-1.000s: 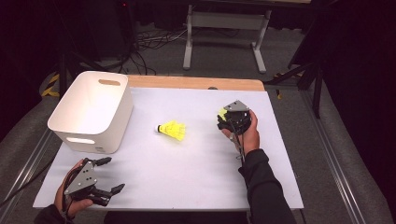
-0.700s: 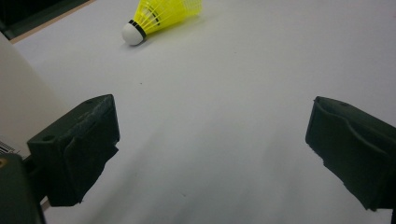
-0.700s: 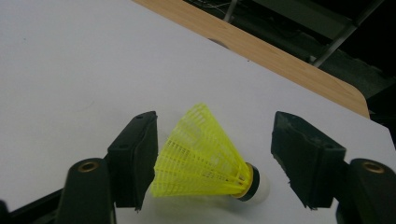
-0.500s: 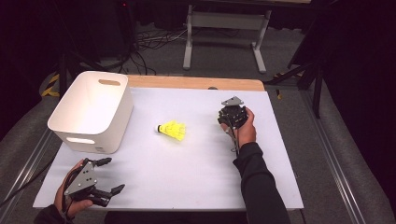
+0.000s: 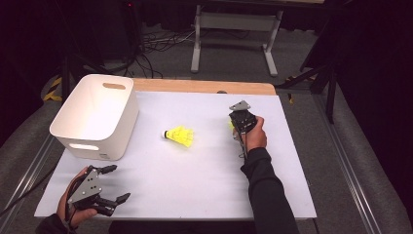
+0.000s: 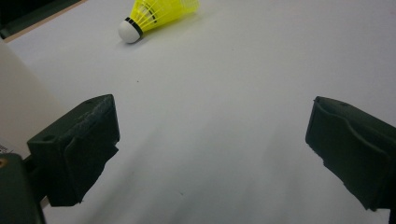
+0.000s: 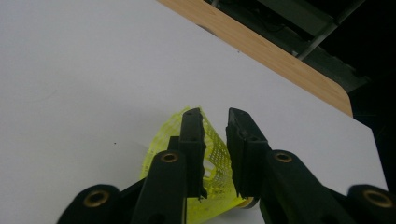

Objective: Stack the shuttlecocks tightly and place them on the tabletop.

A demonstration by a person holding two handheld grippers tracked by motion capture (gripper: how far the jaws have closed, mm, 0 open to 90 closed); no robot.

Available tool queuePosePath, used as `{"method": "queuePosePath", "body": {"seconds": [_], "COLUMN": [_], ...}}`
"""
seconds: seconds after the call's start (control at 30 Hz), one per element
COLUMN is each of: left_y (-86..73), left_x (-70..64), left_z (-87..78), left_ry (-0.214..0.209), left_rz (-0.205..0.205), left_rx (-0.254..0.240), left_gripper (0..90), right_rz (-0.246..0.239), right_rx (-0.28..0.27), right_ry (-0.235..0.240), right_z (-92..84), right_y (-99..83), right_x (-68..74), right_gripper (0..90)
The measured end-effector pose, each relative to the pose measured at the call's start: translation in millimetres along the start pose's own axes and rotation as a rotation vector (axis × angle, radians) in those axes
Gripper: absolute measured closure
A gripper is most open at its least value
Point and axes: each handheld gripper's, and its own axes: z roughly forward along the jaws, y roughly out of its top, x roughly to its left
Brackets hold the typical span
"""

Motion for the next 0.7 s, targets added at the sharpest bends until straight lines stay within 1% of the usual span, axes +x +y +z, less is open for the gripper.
{"method": "queuePosePath", "body": {"seconds": [0.13, 0.2, 0.27, 0.3, 0.37, 0.43, 0.53, 0.7], "left_y": [0.0, 0.1, 0.2, 0.5, 0.5, 0.9, 1.7, 1.7], "left_x": [0.0, -0.2, -0.3, -0.7, -0.8, -0.8, -1.5, -1.2], "left_z": [0.0, 0.1, 0.3, 0.5, 0.8, 1.2, 1.8, 1.5], "left_ry": [0.001, 0.003, 0.003, 0.002, 0.003, 0.001, 0.001, 0.003], "left_rz": [0.000, 0.002, 0.002, 0.005, 0.006, 0.006, 0.006, 0.006], "left_rx": [0.001, 0.003, 0.002, 0.003, 0.005, 0.004, 0.001, 0.000], "left_gripper": [3.5, 3.5, 3.5, 3.5, 3.5, 3.5, 3.5, 3.5], "right_rz": [-0.041, -0.045, -0.045, -0.020, -0.009, 0.020, 0.042, 0.067], "right_rx": [0.008, -0.001, -0.002, -0.020, -0.031, -0.050, -0.080, -0.140], "right_ry": [-0.049, -0.059, -0.065, -0.068, -0.065, -0.044, -0.024, 0.033], "right_z": [-3.7, -6.3, -8.0, -12.0, -15.3, -19.3, -26.5, -40.0], "right_y": [2.4, 2.8, 3.0, 2.9, 2.7, 2.3, 2.7, 5.9], "right_x": [0.4, -1.3, -2.6, -6.5, -10.0, -13.5, -16.5, -13.9], "right_gripper": [85.3, 87.3, 88.0, 88.8, 89.3, 89.4, 89.7, 89.8]}}
